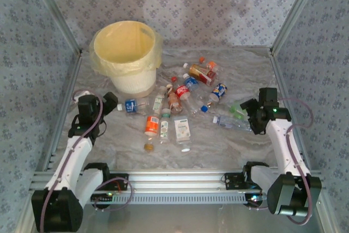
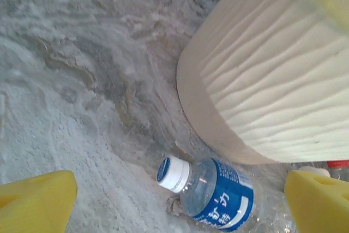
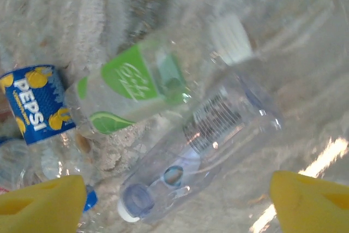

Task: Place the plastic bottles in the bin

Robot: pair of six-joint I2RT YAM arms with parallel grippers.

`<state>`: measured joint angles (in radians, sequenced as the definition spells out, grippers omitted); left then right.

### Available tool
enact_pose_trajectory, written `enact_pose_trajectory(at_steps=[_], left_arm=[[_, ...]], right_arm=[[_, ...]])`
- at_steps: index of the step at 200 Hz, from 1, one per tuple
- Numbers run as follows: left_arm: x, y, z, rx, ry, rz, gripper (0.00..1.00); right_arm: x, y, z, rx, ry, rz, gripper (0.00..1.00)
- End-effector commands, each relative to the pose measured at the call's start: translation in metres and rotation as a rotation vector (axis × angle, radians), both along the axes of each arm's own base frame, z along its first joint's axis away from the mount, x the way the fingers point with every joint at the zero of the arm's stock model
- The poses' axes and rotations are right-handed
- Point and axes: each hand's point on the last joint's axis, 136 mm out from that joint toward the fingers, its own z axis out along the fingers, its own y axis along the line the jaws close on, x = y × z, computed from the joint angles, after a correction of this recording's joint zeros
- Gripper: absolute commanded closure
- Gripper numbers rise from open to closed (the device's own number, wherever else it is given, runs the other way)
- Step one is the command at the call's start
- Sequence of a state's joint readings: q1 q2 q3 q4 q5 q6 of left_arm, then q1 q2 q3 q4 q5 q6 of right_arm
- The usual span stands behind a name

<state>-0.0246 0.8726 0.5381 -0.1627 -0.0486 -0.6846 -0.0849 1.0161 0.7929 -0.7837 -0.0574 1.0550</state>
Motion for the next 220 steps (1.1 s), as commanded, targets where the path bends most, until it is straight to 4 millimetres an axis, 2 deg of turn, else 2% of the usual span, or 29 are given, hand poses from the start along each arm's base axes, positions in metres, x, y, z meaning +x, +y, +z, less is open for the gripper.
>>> enact_pose_trajectory(at_steps=[1, 28, 65, 104, 122, 140, 196, 220], left_arm=[[0.009, -0.011, 0.012, -0.055, -0.029, -0.045, 0.02], [0.012, -0.011, 0.008, -0.056, -0.017, -0.045, 0.02], [0.013, -0.01, 0.003, -0.048, -0.001, -0.039, 0.02], [0.012, -0.007, -0.001, -0.035, 0.017, -0.027, 0.02], [0.012, -0.005, -0.002, -0.032, 0.022, -0.018, 0.02], [0.011, -0.004, -0.004, -0.03, 0.029, -0.01, 0.02], [0.014, -0.009, -0.001, -0.04, 0.032, -0.031, 0.02], [0.016, -0.018, 0.005, -0.052, 0.014, -0.077, 0.02]], right_arm=[[-0.018, 0.005, -0.016, 0.098, 0.074, -0.16, 0.17], [-0.004, 0.007, -0.023, 0.124, 0.046, -0.224, 0.18], [0.007, 0.012, -0.044, 0.13, 0.076, -0.249, 0.18], [-0.003, 0.01, -0.067, 0.117, 0.135, -0.318, 0.18], [-0.012, 0.012, -0.079, 0.129, 0.159, -0.346, 0.21], [-0.011, 0.014, -0.087, 0.135, 0.144, -0.349, 0.23], [-0.007, 0.02, -0.098, 0.091, 0.144, -0.309, 0.29], [-0.011, 0.019, -0.103, 0.066, 0.138, -0.314, 0.36]])
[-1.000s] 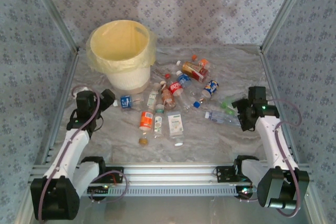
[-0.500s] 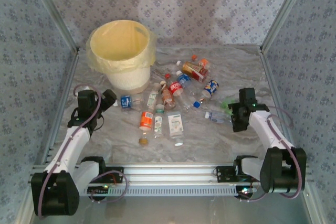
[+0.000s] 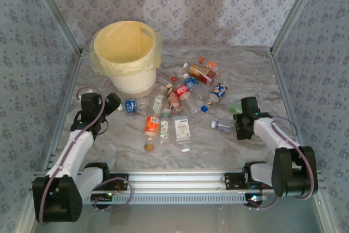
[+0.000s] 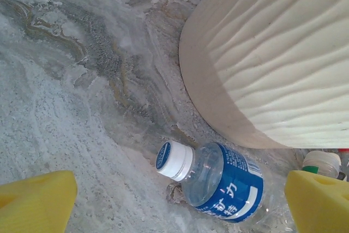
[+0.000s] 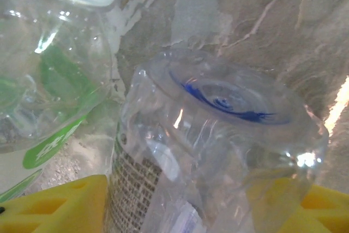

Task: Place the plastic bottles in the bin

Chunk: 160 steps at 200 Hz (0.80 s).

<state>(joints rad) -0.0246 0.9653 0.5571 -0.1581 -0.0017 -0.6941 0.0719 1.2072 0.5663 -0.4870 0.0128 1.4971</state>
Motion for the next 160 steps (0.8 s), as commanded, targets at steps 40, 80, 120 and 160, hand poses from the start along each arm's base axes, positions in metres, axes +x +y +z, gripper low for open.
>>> enact_pose_trajectory(at_steps=[40, 80, 120, 160], left_arm=[[0.003, -0.029, 0.049, 0.06, -0.088, -0.158, 0.02], [-0.001, -0.059, 0.101, 0.088, -0.261, -0.303, 0.02], [-0.01, -0.146, 0.141, 0.084, -0.368, -0.7, 0.02], [-0.033, -0.237, 0.166, 0.025, -0.424, -1.126, 0.02]], right_arm=[[0.008, -0.001, 0.023, -0.138, -0.132, 0.099, 0.49], [0.049, 0.036, 0.109, -0.255, -0.485, 0.323, 0.51], [0.084, 0.098, 0.205, -0.43, -0.812, 0.613, 0.51], [0.107, 0.162, 0.278, -0.477, -1.103, 0.797, 0.51]])
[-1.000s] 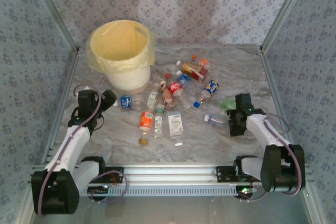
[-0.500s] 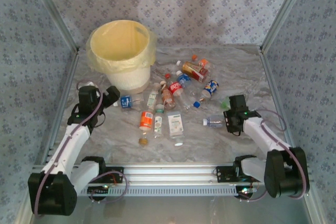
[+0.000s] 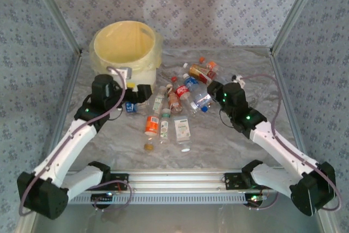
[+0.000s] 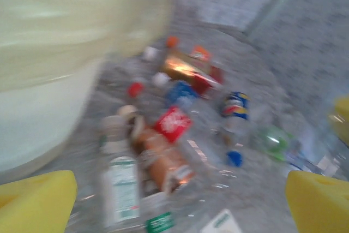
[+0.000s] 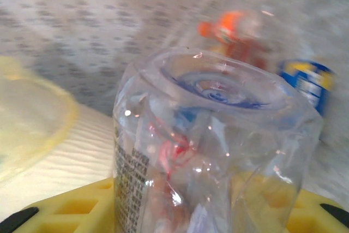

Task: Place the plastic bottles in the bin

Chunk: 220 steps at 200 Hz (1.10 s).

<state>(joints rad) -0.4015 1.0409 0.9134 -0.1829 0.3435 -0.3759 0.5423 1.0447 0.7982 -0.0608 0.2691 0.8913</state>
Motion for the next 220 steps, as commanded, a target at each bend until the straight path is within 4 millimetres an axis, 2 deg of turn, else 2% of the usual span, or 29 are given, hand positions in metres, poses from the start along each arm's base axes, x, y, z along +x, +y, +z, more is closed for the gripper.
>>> enact_pose_trajectory(at_steps=[1, 26, 56, 72, 107, 119, 139, 171, 220], left_arm=[[-0.024, -0.054, 0.026, 0.004, -0.088, -0.307, 0.02], [-0.029, -0.087, 0.025, 0.072, -0.107, -0.445, 0.02], [-0.017, -0.105, 0.025, 0.105, -0.108, -0.494, 0.02], [-0.016, -0.115, 0.027, 0.116, -0.121, -0.538, 0.02], [0.004, -0.124, 0.019, 0.178, -0.135, -0.521, 0.02], [0.003, -0.13, 0.02, 0.161, -0.128, -0.549, 0.03], [-0.006, -0.14, 0.022, 0.107, -0.122, -0.627, 0.12], [-0.009, -0.143, 0.023, 0.085, -0.125, -0.655, 0.37], [-0.004, -0.142, 0.022, 0.094, -0.127, -0.624, 0.49]], right_arm=[[0.018, 0.032, 0.062, -0.063, -0.239, 0.114, 0.51], [0.023, 0.062, 0.087, -0.035, -0.299, 0.213, 0.5], [0.02, 0.084, 0.107, -0.019, -0.347, 0.294, 0.49], [0.018, 0.091, 0.111, -0.002, -0.353, 0.324, 0.49], [0.012, 0.107, 0.118, 0.051, -0.371, 0.392, 0.48], [0.011, 0.111, 0.119, 0.054, -0.372, 0.406, 0.48], [0.01, 0.117, 0.12, 0.063, -0.374, 0.429, 0.48], [0.01, 0.124, 0.123, 0.075, -0.383, 0.457, 0.47], [0.007, 0.129, 0.126, 0.079, -0.383, 0.489, 0.42]])
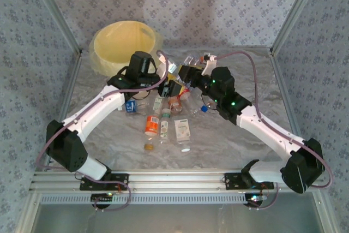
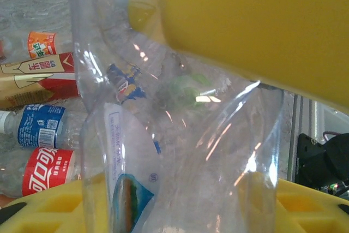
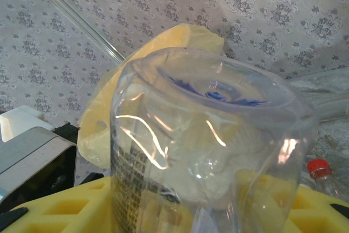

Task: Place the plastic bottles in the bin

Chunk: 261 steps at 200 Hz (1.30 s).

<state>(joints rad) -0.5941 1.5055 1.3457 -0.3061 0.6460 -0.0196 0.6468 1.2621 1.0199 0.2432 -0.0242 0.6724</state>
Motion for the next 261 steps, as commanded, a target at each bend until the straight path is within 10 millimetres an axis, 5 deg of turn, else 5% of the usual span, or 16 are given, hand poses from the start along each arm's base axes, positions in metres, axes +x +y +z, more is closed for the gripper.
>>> enact_pose_trajectory(at_steps=[1, 33, 71, 117, 158, 203, 237, 261], left_arm=[[-0.001, -0.005, 0.014, -0.034, -0.031, -0.024, 0.49], [0.01, 0.001, 0.01, -0.009, -0.046, 0.054, 0.5], [0.036, 0.028, 0.019, 0.048, -0.087, 0.265, 0.51], [0.069, 0.086, 0.084, 0.089, -0.214, 0.632, 0.5], [0.113, 0.155, 0.135, 0.033, -0.261, 0.944, 0.5], [0.169, 0.199, 0.122, 0.016, -0.2, 1.067, 0.51], [0.2, 0.21, 0.102, -0.06, -0.085, 1.072, 0.51], [0.207, 0.199, 0.083, -0.137, 0.052, 1.02, 0.5]], right_arm=[[-0.006, 0.009, 0.031, 0.049, -0.063, 0.056, 0.42], [-0.011, 0.009, 0.031, 0.035, -0.052, 0.077, 0.3], [-0.019, -0.032, 0.053, 0.005, -0.152, -0.02, 0.0], [-0.023, -0.096, 0.043, -0.079, -0.165, -0.237, 0.0], [-0.026, -0.114, 0.032, -0.086, -0.153, -0.283, 0.0], [-0.025, -0.12, 0.027, -0.112, -0.12, -0.305, 0.0], [-0.026, -0.124, 0.023, -0.136, -0.09, -0.319, 0.0], [-0.023, -0.137, 0.007, -0.168, -0.021, -0.386, 0.0]])
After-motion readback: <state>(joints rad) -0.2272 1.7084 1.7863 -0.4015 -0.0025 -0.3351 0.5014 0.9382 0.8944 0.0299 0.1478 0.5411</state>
